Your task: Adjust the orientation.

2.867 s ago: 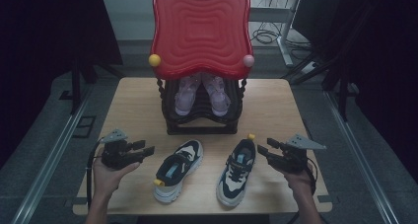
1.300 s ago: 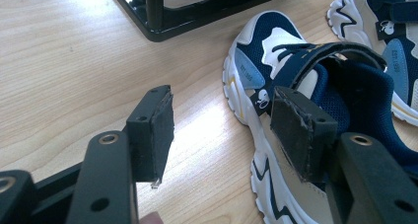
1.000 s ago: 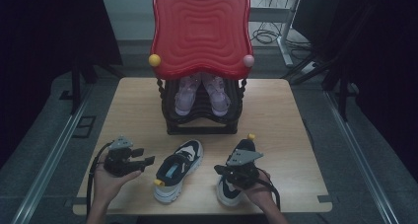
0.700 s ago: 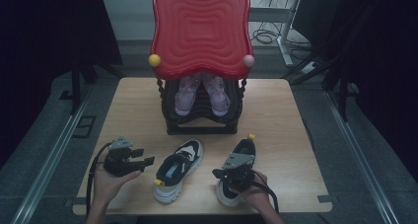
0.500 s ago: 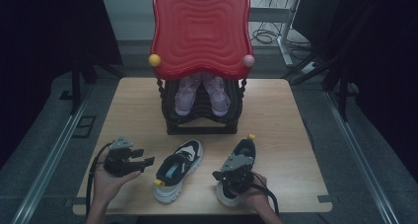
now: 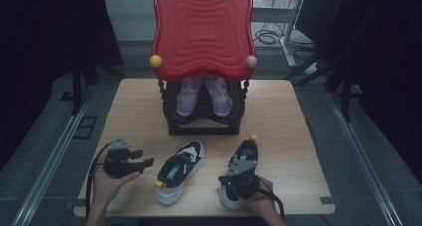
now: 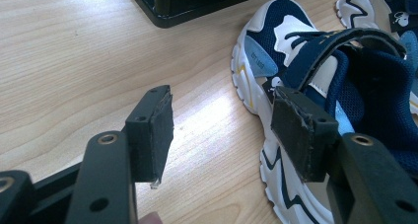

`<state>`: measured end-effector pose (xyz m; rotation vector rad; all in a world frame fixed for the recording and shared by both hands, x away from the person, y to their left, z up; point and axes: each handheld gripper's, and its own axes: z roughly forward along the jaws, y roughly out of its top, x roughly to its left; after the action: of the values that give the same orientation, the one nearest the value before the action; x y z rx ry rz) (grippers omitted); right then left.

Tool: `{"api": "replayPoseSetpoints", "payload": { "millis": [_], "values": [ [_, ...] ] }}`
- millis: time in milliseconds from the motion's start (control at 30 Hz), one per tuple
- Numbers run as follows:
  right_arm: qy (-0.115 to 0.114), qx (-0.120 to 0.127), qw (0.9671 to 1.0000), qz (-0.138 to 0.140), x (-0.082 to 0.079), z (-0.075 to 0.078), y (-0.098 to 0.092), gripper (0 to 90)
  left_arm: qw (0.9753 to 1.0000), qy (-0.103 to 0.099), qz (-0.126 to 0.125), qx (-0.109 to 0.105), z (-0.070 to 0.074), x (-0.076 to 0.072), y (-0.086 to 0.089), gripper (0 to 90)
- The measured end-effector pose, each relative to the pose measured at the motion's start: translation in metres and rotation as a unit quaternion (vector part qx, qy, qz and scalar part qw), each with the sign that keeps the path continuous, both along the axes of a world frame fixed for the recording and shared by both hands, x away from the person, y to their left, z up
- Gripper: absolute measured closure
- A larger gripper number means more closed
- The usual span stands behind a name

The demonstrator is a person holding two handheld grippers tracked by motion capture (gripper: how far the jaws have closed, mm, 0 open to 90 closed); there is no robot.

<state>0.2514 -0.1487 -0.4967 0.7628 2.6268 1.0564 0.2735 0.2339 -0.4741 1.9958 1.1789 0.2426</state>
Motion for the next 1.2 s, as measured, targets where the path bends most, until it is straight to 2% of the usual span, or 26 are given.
{"api": "replayPoseSetpoints", "payload": {
  "millis": [200, 500, 867, 1200],
  "values": [
    [0.004, 0.0, 1.0, -0.004, -0.004, 0.001, -0.009, 89.6, 1.0, 0.001, -0.003, 0.001, 0.0, 0.0, -0.001, 41.5],
    [0.018, 0.02, 0.9996, -0.009, -0.007, 0.001, -0.025, 89.7, 1.0, -0.004, -0.007, 0.001, 0.0, 0.0, -0.003, 41.7],
    [0.031, 0.034, 0.9987, -0.021, -0.014, 0.003, -0.053, 89.6, 0.9999, 0.005, -0.01, 0.006, -0.003, 0.001, -0.005, 41.6],
    [0.034, 0.027, 0.9986, -0.031, -0.019, 0.004, -0.071, 89.7, 0.9999, 0.007, -0.013, 0.007, -0.004, 0.001, -0.006, 41.5]
  ]
}}
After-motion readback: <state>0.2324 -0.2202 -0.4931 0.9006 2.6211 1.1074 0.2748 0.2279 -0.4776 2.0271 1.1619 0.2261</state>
